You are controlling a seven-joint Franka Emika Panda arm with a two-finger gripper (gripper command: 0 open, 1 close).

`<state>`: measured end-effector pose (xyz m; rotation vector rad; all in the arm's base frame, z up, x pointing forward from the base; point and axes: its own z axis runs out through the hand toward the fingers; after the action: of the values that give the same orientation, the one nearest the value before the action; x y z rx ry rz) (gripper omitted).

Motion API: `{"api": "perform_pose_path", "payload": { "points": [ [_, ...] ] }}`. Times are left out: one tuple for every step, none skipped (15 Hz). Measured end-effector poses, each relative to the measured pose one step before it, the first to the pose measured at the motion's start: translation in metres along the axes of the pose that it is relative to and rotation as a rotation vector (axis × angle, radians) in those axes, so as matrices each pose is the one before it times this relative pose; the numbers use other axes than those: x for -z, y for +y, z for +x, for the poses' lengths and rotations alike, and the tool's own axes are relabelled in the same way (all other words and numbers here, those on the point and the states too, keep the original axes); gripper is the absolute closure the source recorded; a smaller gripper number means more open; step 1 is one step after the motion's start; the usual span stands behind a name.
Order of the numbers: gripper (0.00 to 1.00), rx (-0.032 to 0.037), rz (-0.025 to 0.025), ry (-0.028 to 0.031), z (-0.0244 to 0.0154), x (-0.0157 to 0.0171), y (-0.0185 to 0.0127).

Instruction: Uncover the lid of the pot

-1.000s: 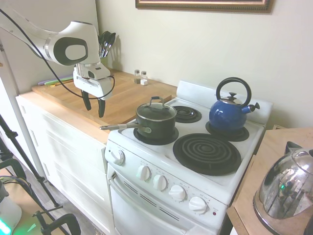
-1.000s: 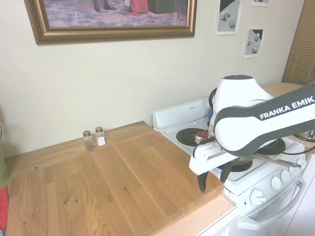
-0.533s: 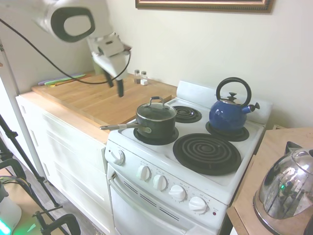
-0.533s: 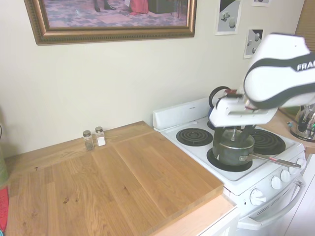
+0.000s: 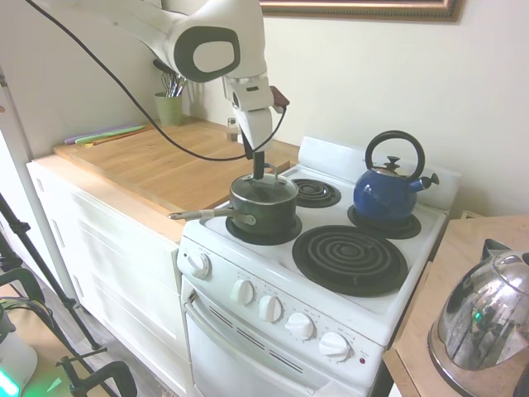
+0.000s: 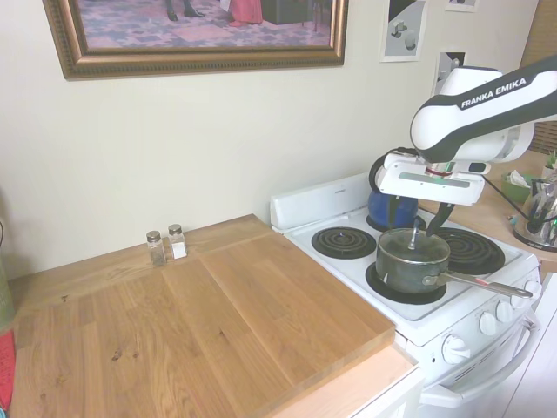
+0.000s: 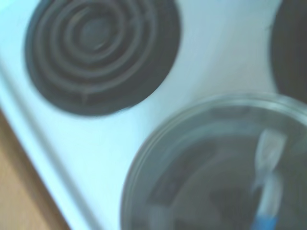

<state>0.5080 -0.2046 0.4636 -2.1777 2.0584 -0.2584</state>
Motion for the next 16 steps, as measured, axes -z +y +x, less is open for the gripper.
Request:
{"api": "perform_pose_path", "payload": {
  "points": [
    [1.0, -0.00779, -0.00054, 0.00911, 0.00268, 0.0014, -0.00053],
    [1.0, -0.00267, -0.00284, 0.00752, 0.00083, 0.00035, 0.00007],
    [1.0, -0.00225, -0.00172, 0.00612, -0.00002, 0.00049, -0.00055],
    [1.0, -0.00115, -0.00185, 0.0035, -0.00031, 0.00016, -0.00053],
    [1.0, -0.00156, -0.00166, 0.00077, -0.00013, -0.00064, -0.00024],
    [1.0, -0.00222, -0.00212, -0.00031, 0.00033, -0.00069, 0.00015],
    [1.0, -0.00137, -0.00103, 0.00029, 0.00063, 0.0, -0.00015],
    [1.0, -0.0006, -0.00143, 0.0, 0.0006, -0.00034, -0.00075],
    [1.0, -0.00021, -0.0016, -0.00002, 0.00072, -0.00071, -0.0013],
    [1.0, -0.00026, -0.00286, -0.00038, 0.0006, -0.00202, -0.00101],
    [1.0, -0.00116, -0.00428, -0.00077, 0.00095, -0.00276, -0.00056],
    [1.0, -0.00155, -0.00303, -0.00032, 0.00114, -0.00204, -0.00041],
    [1.0, -0.00095, -0.00076, 0.0003, 0.00087, -0.00073, -0.00054],
    [1.0, -0.00018, 0.00093, 0.00057, 0.00034, 0.00034, -0.00048],
    [1.0, 0.00037, 0.00099, 0.00041, -0.00002, 0.00043, -0.00043],
    [1.0, 0.00099, -0.00001, 0.00058, -0.00017, 0.00001, -0.00041]
  ]
}}
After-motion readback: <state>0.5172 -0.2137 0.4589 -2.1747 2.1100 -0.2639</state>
